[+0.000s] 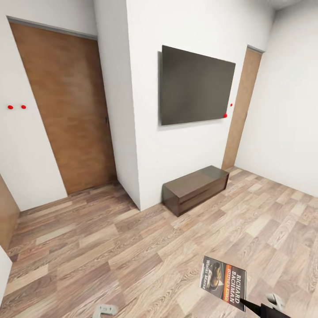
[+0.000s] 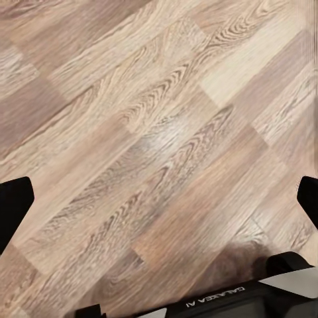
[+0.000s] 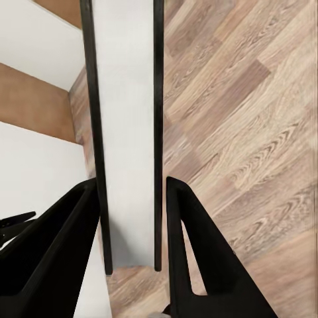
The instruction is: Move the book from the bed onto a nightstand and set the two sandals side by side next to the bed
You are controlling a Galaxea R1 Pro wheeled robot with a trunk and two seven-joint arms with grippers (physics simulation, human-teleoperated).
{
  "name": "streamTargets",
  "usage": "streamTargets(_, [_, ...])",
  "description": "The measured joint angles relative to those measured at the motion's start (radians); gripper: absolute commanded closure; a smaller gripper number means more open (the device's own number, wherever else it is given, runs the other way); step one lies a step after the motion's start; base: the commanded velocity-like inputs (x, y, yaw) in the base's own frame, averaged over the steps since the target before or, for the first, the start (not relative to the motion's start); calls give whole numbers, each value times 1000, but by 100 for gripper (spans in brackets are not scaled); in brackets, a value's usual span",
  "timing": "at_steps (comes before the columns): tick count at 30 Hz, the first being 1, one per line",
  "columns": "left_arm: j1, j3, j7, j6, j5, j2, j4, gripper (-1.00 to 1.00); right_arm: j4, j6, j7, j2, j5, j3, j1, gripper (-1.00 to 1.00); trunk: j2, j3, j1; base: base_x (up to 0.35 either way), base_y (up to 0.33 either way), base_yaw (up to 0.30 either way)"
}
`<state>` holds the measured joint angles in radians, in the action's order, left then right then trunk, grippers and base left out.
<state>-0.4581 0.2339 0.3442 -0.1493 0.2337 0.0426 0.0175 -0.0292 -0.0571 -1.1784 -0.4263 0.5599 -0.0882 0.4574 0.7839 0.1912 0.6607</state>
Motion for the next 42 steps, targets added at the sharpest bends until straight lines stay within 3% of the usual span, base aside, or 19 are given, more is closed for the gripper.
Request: streamTargets(42, [0,0,0,0,0,0,0,-100,0,0,0,0,0,0,0,100,0,0,0,0,0,-276])
